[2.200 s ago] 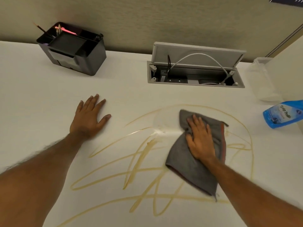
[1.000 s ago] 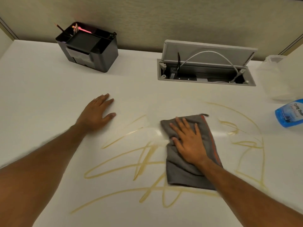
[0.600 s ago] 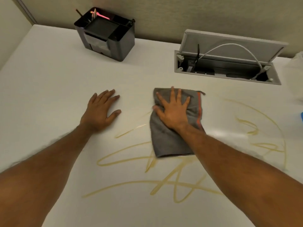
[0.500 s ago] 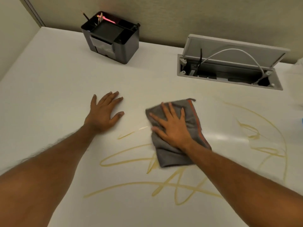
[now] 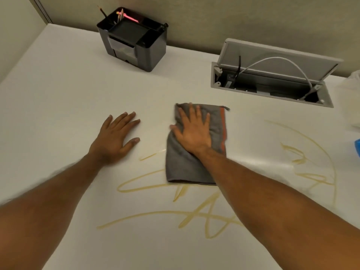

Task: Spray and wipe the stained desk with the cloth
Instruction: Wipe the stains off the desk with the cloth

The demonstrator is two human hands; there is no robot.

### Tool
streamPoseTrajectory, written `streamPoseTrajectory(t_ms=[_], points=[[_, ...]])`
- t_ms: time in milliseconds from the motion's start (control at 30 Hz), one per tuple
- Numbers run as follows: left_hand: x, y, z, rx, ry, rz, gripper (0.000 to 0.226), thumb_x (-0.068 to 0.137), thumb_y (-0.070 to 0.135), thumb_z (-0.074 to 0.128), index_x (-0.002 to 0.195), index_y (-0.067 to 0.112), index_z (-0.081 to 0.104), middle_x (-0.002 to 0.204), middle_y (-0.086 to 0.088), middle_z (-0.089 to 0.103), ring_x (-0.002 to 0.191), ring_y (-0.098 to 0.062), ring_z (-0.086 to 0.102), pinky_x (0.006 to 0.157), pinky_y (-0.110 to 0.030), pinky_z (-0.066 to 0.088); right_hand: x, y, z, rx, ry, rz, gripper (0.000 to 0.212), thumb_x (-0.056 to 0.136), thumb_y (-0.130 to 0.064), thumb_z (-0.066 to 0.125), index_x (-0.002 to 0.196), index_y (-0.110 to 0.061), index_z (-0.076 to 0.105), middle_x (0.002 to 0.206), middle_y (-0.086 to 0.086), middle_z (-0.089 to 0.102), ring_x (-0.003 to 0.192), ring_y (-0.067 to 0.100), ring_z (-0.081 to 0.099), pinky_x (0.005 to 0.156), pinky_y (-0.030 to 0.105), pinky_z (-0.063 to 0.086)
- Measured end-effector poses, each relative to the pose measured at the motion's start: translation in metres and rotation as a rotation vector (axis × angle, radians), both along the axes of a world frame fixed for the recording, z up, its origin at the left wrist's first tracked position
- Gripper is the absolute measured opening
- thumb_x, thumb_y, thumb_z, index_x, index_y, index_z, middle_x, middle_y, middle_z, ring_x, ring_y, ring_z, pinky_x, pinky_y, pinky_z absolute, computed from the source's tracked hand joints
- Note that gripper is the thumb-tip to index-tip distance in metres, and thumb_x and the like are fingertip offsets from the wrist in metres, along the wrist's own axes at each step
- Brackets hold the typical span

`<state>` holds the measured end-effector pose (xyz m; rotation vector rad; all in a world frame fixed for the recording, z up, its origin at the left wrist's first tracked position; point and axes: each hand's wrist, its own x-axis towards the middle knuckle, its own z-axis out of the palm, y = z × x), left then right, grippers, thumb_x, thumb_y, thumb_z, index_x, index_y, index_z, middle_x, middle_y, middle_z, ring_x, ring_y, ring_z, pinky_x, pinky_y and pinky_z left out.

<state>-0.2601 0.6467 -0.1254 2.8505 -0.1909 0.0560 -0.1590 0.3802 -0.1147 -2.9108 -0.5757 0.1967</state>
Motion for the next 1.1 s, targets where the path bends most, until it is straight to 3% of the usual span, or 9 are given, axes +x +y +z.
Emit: streamPoseTrajectory(t_ms=[133,200,333,500,700,800,867,1000,1100], points=[[0.000,0.000,0.002,0.015,0.007,0.023,0.064,0.094,0.060,0.029,0.150,0.029,0.034,0.162,0.009,0.023,0.150,-0.013,0.018,0.121,-0.051,0.004,-0.066,-0.007,-0.003,0.020,-0.024,0.368,0.077,0.091,-0.071,0.032,0.156,-0.033,0.020,0.167,0.007,0.011,0.154,0.028,0.001,0.119,0.063,0.004],[0.000,0.000,0.001,0.018,0.017,0.026,0.065,0.094,0.061,0.028,0.150,0.030,0.032,0.162,0.010,0.022,0.150,-0.012,0.016,0.121,-0.052,0.002,-0.088,-0.044,-0.009,0.007,-0.049,0.446,0.077,0.090,-0.076,0.032,0.156,-0.038,0.018,0.167,0.002,0.010,0.154,0.025,0.000,0.118,0.065,0.003],[0.000,0.002,-0.003,0.032,0.016,0.026,0.064,0.095,0.061,0.027,0.151,0.031,0.030,0.163,0.011,0.020,0.151,-0.011,0.014,0.121,-0.052,0.001,-0.072,-0.106,-0.007,-0.071,-0.033,0.210,0.089,0.082,-0.087,0.023,0.156,-0.041,0.005,0.167,-0.007,-0.002,0.154,0.019,-0.008,0.115,0.070,0.000],[0.002,0.003,-0.008,0.032,-0.010,0.028,0.061,0.095,0.061,0.027,0.149,0.034,0.029,0.162,0.013,0.021,0.150,-0.009,0.014,0.121,-0.052,0.003,-0.019,-0.053,0.001,-0.101,0.041,-0.008,0.099,0.073,-0.095,0.013,0.156,-0.042,-0.001,0.167,-0.001,-0.009,0.153,0.028,-0.013,0.110,0.076,-0.007],[-0.001,0.000,-0.001,-0.019,0.004,0.027,0.063,0.094,0.057,0.031,0.149,0.026,0.036,0.161,0.005,0.027,0.150,-0.015,0.020,0.122,-0.049,0.007,-0.056,0.026,-0.002,-0.076,0.013,0.238,0.092,0.081,-0.087,0.015,0.157,-0.037,0.003,0.167,0.003,-0.004,0.153,0.030,-0.012,0.111,0.073,-0.006],[-0.015,0.001,0.002,-0.063,0.008,0.045,0.064,0.094,0.054,0.032,0.147,0.020,0.040,0.160,0.000,0.031,0.149,-0.019,0.024,0.122,-0.042,0.011,-0.099,-0.017,-0.009,0.010,-0.054,0.493,0.073,0.094,-0.072,0.026,0.157,-0.036,0.014,0.167,0.001,0.009,0.154,0.025,0.000,0.117,0.066,0.003],[-0.030,0.008,0.003,-0.064,0.002,0.044,0.063,0.095,0.055,0.032,0.147,0.021,0.040,0.160,0.002,0.031,0.149,-0.018,0.023,0.122,-0.040,0.011,-0.110,-0.062,-0.011,0.046,-0.069,0.541,0.068,0.096,-0.064,0.031,0.156,-0.035,0.017,0.166,-0.004,0.013,0.154,0.019,0.003,0.120,0.062,0.003],[-0.050,0.017,0.006,-0.018,-0.005,0.087,0.061,0.095,0.055,0.029,0.146,0.024,0.042,0.160,0.005,0.030,0.148,-0.017,0.024,0.121,-0.050,0.010,-0.087,-0.113,-0.003,0.046,-0.013,0.209,0.078,0.092,-0.063,0.032,0.158,-0.027,0.011,0.166,-0.008,0.008,0.154,0.015,0.001,0.121,0.060,0.000],[-0.049,0.013,0.008,0.006,-0.002,0.131,0.058,0.094,0.053,0.031,0.145,0.027,0.041,0.160,0.007,0.030,0.149,-0.017,0.022,0.119,-0.056,0.004,-0.059,-0.086,-0.003,-0.030,0.002,0.036,0.090,0.088,-0.073,0.021,0.158,-0.023,-0.004,0.167,-0.004,-0.001,0.154,0.017,-0.007,0.120,0.056,-0.011]])
